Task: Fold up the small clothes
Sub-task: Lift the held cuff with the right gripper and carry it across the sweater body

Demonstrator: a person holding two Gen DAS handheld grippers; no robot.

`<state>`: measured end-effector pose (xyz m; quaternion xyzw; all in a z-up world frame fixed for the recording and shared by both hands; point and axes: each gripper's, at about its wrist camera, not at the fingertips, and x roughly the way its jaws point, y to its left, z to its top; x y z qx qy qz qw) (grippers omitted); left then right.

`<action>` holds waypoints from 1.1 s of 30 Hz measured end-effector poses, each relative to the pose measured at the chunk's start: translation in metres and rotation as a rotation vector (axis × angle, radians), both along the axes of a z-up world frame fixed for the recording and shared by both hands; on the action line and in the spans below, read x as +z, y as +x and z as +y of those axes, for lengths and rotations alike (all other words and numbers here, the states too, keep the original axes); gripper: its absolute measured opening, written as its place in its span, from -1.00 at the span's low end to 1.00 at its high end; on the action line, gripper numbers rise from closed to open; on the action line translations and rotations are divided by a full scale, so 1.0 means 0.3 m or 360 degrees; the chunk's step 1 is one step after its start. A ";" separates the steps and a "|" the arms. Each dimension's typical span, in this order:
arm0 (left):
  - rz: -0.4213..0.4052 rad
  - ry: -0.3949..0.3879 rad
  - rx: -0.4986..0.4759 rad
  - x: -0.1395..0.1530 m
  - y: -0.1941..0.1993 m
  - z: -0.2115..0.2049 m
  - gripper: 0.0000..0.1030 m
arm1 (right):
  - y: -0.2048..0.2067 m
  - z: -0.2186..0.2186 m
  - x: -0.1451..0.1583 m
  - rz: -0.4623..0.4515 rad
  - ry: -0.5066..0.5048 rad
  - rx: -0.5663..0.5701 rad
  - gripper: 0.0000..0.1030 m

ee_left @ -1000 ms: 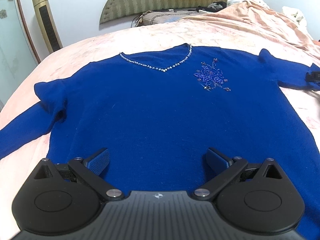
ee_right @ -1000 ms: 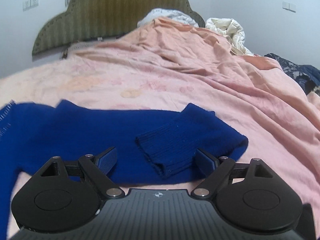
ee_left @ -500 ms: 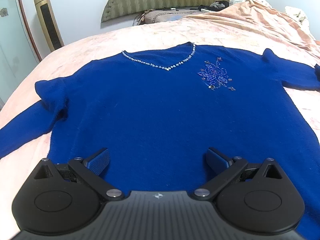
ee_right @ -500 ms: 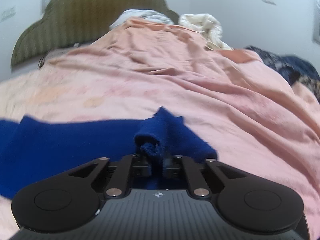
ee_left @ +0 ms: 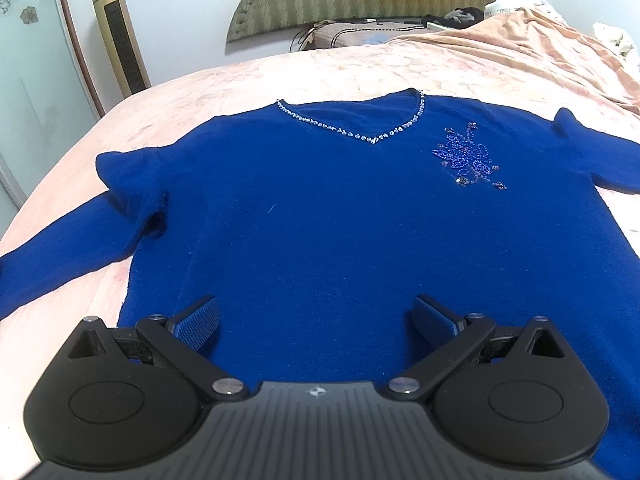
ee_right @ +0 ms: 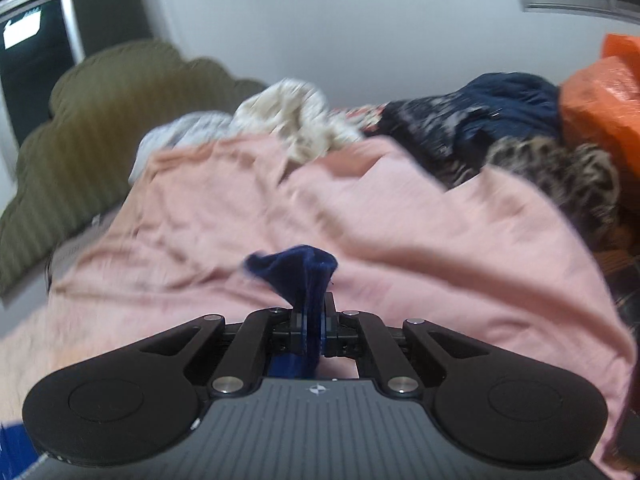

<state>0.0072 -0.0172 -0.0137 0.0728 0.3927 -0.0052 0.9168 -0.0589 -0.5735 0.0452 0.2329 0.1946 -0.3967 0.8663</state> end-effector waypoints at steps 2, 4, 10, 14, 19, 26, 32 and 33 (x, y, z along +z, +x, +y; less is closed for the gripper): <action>0.0004 -0.0003 0.0001 -0.002 0.002 0.000 1.00 | -0.012 -0.011 -0.003 0.0000 0.0011 -0.0016 -0.88; 0.0003 0.0000 0.0000 -0.002 0.002 -0.002 1.00 | -0.016 -0.011 -0.018 0.0016 0.0031 -0.0032 -0.87; -0.0026 0.0024 0.0007 0.000 0.006 -0.006 1.00 | 0.041 0.164 -0.013 0.0049 -0.0030 0.0182 -0.85; -0.0050 0.0032 0.0018 -0.012 0.013 -0.010 1.00 | 0.134 0.300 -0.014 0.0077 -0.0028 0.0391 -0.85; -0.0054 0.0020 0.0047 -0.039 0.022 -0.004 1.00 | 0.246 0.478 -0.043 0.0097 0.0003 0.0612 -0.84; -0.0054 -0.0026 0.0059 -0.045 0.020 0.011 1.00 | 0.349 0.717 -0.057 0.0121 0.0014 0.0889 -0.84; -0.0066 -0.0044 0.0048 -0.046 0.013 0.019 1.00 | 0.418 0.869 -0.060 0.0126 0.0041 0.1052 -0.84; -0.0066 -0.0046 0.0046 -0.046 0.013 0.021 1.00 | 0.428 0.892 -0.059 0.0128 0.0045 0.1074 -0.84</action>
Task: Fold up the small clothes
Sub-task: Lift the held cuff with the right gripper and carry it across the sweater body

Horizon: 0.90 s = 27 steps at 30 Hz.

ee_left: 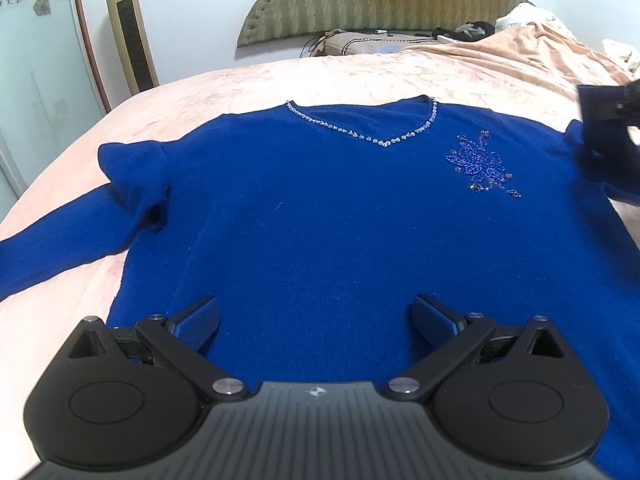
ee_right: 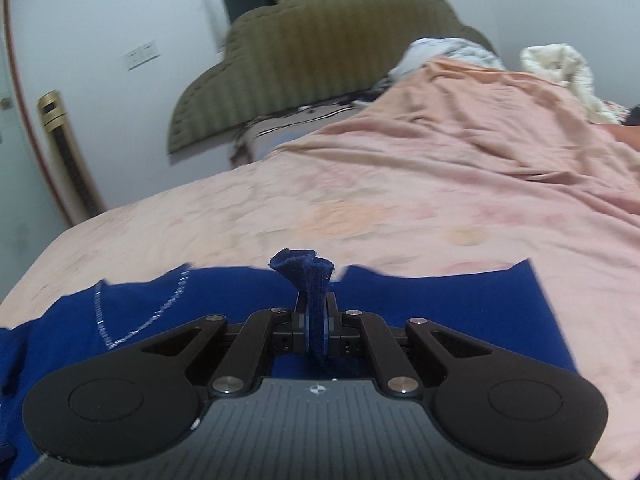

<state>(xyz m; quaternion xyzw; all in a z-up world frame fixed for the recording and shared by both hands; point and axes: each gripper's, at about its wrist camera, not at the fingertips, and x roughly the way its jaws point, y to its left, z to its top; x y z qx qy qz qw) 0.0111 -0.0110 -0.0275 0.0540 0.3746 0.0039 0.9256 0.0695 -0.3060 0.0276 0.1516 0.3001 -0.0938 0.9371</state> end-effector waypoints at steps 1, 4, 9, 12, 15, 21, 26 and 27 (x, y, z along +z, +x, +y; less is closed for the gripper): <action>0.0001 -0.0003 -0.0002 -0.001 0.000 0.002 1.00 | 0.010 0.021 0.002 0.0003 0.0004 0.0020 -0.84; -0.0001 -0.0028 0.0001 -0.005 -0.002 0.010 1.00 | 0.039 0.065 0.004 0.0011 0.0026 0.0073 -0.84; -0.0028 -0.0033 -0.0004 -0.013 -0.007 0.011 1.00 | 0.083 0.166 0.014 0.0018 0.0028 0.0160 -0.84; -0.0042 -0.0024 -0.0009 -0.018 -0.011 0.007 1.00 | 0.117 0.205 0.017 0.0022 0.0043 0.0201 -0.84; -0.0051 -0.0031 -0.0013 -0.021 -0.014 0.009 1.00 | 0.143 0.248 0.019 0.0033 0.0056 0.0239 -0.82; -0.0064 -0.0065 -0.0011 -0.028 -0.020 0.019 1.00 | 0.185 0.316 0.023 0.0046 0.0096 0.0287 -0.80; -0.0070 -0.0076 -0.0011 -0.030 -0.017 0.021 1.00 | 0.220 0.371 0.029 0.0045 0.0105 0.0335 -0.80; -0.0073 -0.0078 -0.0012 -0.030 -0.018 0.021 1.00 | 0.225 0.381 0.030 0.0045 0.0108 0.0345 -0.80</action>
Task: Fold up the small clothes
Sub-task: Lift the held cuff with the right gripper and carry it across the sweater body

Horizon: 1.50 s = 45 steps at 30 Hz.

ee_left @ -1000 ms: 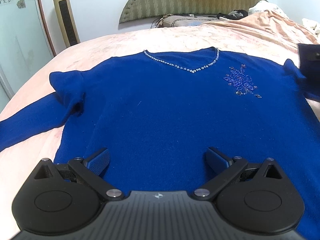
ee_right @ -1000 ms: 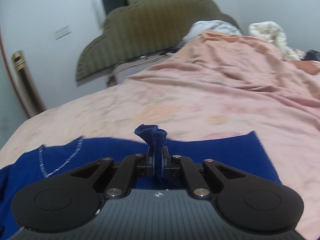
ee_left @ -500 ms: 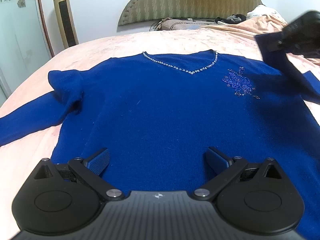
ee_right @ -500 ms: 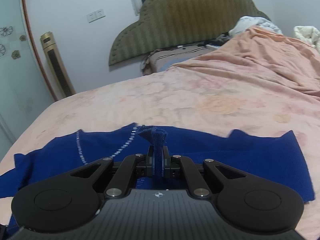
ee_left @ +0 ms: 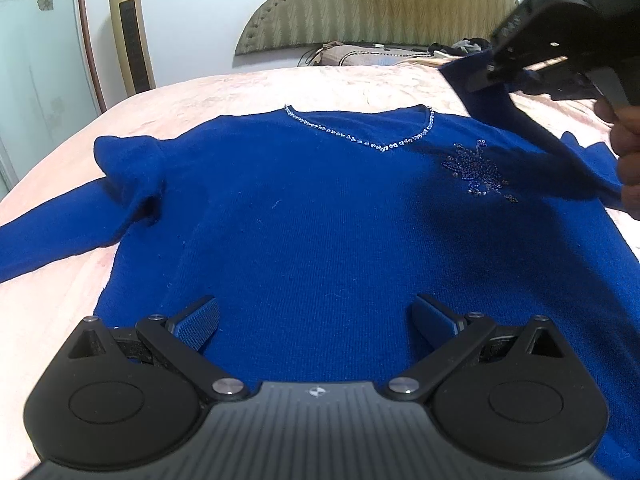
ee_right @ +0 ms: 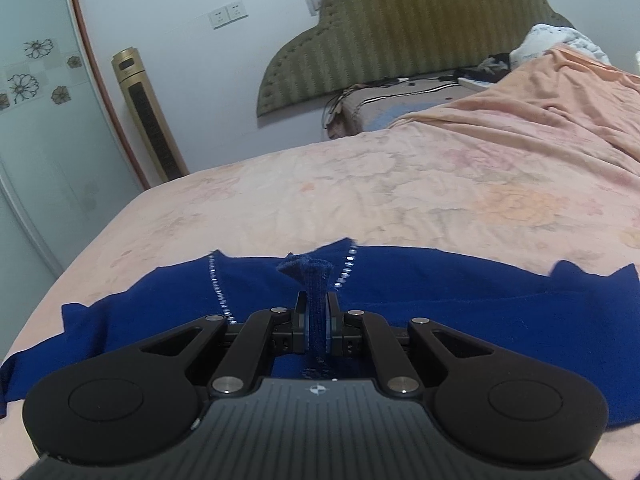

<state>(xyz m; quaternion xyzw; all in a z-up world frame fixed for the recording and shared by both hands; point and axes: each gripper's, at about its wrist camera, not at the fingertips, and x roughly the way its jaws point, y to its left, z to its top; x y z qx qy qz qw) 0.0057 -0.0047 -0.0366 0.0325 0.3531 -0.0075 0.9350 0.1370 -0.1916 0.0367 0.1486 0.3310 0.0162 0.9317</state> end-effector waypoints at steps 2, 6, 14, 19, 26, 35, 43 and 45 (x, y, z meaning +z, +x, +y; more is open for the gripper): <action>-0.0004 -0.0004 0.0000 -0.002 -0.002 0.004 1.00 | 0.011 0.021 0.003 0.0000 0.0006 0.0023 -0.80; -0.0008 -0.0014 0.0001 -0.005 -0.004 0.005 1.00 | 0.032 0.064 0.010 -0.0003 0.0015 0.0065 -0.80; -0.0020 -0.0026 0.0005 -0.008 -0.006 0.009 1.00 | 0.092 0.150 0.018 0.0006 0.0024 0.0142 -0.80; -0.0021 -0.0031 0.0005 -0.008 -0.008 0.008 1.00 | 0.141 0.226 0.013 0.0014 0.0060 0.0214 -0.80; -0.0022 -0.0042 0.0004 -0.007 -0.011 0.007 1.00 | 0.197 0.373 0.032 0.0009 0.0044 0.0376 -0.80; -0.0024 -0.0047 0.0003 -0.007 -0.013 0.004 1.00 | 0.223 0.496 0.030 0.0022 0.0051 0.0556 -0.80; -0.0025 -0.0047 0.0003 -0.007 -0.013 0.004 1.00 | 0.252 0.528 0.014 0.0056 0.0158 0.0625 -0.80; -0.0025 -0.0047 0.0003 -0.007 -0.013 0.005 1.00 | 0.259 0.535 0.013 0.0061 0.0174 0.0640 -0.80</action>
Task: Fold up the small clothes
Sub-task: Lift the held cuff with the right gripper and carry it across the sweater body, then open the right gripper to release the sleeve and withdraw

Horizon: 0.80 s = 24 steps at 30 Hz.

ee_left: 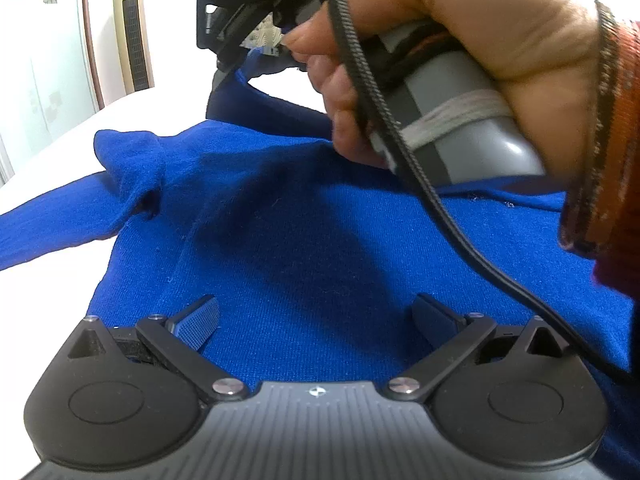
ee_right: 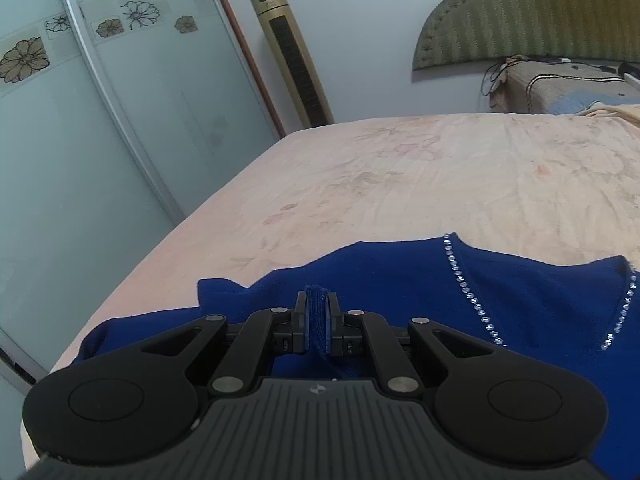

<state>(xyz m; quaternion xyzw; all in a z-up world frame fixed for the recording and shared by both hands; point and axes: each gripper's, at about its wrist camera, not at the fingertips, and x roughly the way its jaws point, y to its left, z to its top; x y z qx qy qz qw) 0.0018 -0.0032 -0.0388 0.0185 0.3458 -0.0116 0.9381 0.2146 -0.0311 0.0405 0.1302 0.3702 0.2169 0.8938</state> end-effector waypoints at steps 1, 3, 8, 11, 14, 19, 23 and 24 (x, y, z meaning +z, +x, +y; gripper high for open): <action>0.0000 0.0000 0.0000 0.000 0.000 0.001 1.00 | 0.003 0.003 -0.001 0.0006 0.0015 0.0010 -0.80; 0.0000 0.0000 0.0000 0.000 0.000 -0.001 1.00 | 0.006 0.012 -0.001 0.0014 0.0040 0.0032 -0.80; 0.0000 -0.0001 0.0000 0.000 0.000 0.001 1.00 | 0.014 0.042 -0.001 0.0011 0.0063 0.0080 -0.80; 0.0000 0.0000 0.0000 0.000 0.000 0.002 1.00 | 0.019 0.064 -0.001 0.0006 0.0058 0.0103 -0.80; 0.0000 -0.0001 0.0000 0.000 0.000 0.002 1.00 | 0.030 0.078 -0.015 0.0017 0.0052 0.0108 -0.80; 0.0000 -0.0002 0.0000 0.000 0.000 0.002 1.00 | 0.059 0.083 -0.061 0.0128 0.0095 0.0124 -0.61; -0.0001 0.0000 0.0000 0.000 0.000 0.003 1.00 | 0.063 0.046 -0.078 0.0184 0.0178 0.0086 -0.40; -0.0001 -0.0001 0.0000 0.000 0.001 0.002 1.00 | 0.058 0.034 -0.070 0.0173 0.0194 0.0081 -0.40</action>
